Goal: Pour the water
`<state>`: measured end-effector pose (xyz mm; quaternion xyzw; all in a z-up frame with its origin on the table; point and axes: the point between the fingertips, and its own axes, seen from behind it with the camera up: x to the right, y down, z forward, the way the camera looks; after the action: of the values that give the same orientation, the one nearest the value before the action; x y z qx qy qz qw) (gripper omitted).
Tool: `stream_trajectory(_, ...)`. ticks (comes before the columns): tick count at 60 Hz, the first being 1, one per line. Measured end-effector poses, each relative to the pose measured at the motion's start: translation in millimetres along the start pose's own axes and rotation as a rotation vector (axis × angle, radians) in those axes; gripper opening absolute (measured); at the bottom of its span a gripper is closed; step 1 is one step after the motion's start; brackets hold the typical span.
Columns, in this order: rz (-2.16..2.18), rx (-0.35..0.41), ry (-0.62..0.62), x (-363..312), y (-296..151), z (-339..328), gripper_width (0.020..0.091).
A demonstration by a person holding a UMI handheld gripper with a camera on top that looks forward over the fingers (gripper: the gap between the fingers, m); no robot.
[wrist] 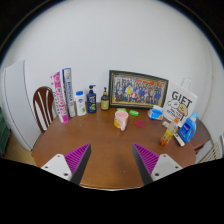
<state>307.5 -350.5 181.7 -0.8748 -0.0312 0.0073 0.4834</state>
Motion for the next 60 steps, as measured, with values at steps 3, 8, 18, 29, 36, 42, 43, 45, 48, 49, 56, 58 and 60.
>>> stream_trajectory(3, -0.002, 0.002, 0.015, 6.7, 0.8, 2.4, 0.0858)
stream_trajectory(8, -0.008, -0.005, 0.048, 30.3, 6.3, 6.2, 0.0852)
stream_trajectory(18, 0.021, -0.029, 0.099, 95.7, 28.4, 26.8, 0.0853)
stream_trajectory(29, 0.07, -0.028, 0.164, 199.9, 53.9, 68.5, 0.0854)
stream_trajectory(36, 0.079, -0.008, 0.18, 268.9, 61.9, 109.1, 0.0855)
stream_trajectory(42, 0.074, 0.035, 0.178, 319.0, 59.5, 149.0, 0.0867)
stream_trajectory(43, 0.073, 0.044, 0.175, 325.7, 58.8, 156.5, 0.0866)
stream_trajectory(45, 0.071, 0.06, 0.161, 335.8, 57.0, 171.8, 0.086)
stream_trajectory(48, 0.074, 0.09, 0.129, 346.6, 53.3, 194.7, 0.0858)
stream_trajectory(49, 0.077, 0.096, 0.122, 350.2, 53.1, 202.2, 0.0856)
stream_trajectory(56, 0.1, 0.104, 0.09, 369.3, 58.0, 253.7, 0.0857)
stream_trajectory(58, 0.105, 0.1, 0.086, 371.7, 60.6, 266.8, 0.0856)
stream_trajectory(60, 0.104, 0.101, 0.077, 372.8, 61.5, 277.8, 0.0855)
